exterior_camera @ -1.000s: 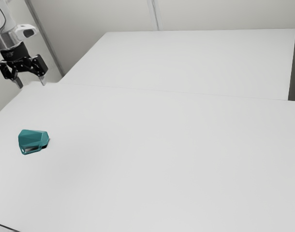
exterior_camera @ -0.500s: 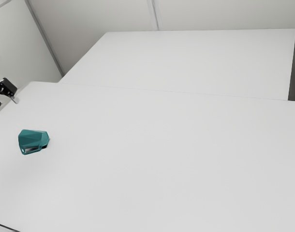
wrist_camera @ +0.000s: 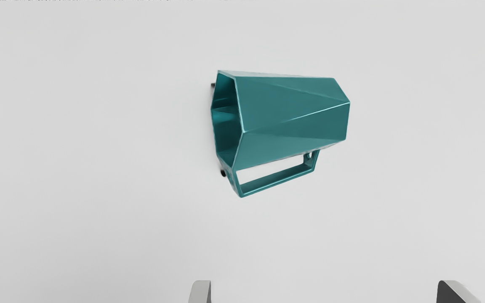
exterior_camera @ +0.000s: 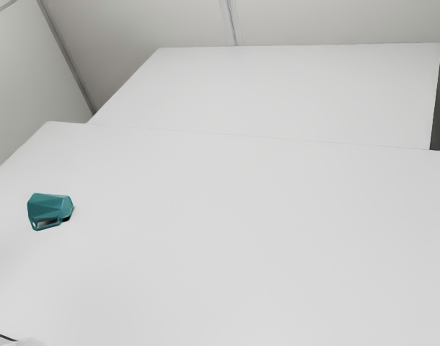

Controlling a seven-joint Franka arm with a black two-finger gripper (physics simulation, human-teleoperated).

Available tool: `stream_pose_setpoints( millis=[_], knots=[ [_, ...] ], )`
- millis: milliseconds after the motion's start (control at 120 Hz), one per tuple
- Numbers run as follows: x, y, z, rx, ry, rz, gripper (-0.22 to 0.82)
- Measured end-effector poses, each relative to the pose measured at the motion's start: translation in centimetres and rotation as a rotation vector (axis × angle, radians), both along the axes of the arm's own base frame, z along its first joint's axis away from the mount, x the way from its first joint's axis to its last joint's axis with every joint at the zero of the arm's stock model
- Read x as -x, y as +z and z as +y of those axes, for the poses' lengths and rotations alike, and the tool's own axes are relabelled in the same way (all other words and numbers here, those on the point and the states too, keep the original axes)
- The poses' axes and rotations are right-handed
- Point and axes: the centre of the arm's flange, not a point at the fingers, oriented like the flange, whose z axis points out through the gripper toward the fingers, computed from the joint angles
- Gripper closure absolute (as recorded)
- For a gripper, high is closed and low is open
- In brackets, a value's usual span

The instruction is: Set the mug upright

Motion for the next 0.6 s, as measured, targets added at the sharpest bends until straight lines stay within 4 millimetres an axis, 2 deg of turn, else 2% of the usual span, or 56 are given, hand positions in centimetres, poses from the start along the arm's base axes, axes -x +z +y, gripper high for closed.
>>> stream_pose_setpoints(
  millis=[75,225,342,433,600],
  knots=[
    [0.2,-1.0,1.7,-0.007,-0.019,-0.015,0.02],
    [-2.9,-2.7,2.5,-0.012,-0.123,-0.059,0.02],
    [-4.1,-4.2,3.4,0.005,-0.161,-0.099,0.02],
    [-4.4,-5.6,4.2,0.024,-0.177,-0.122,0.02],
    [-3.4,-8.6,5.2,0.102,-0.166,-0.148,0.02]
  ],
)
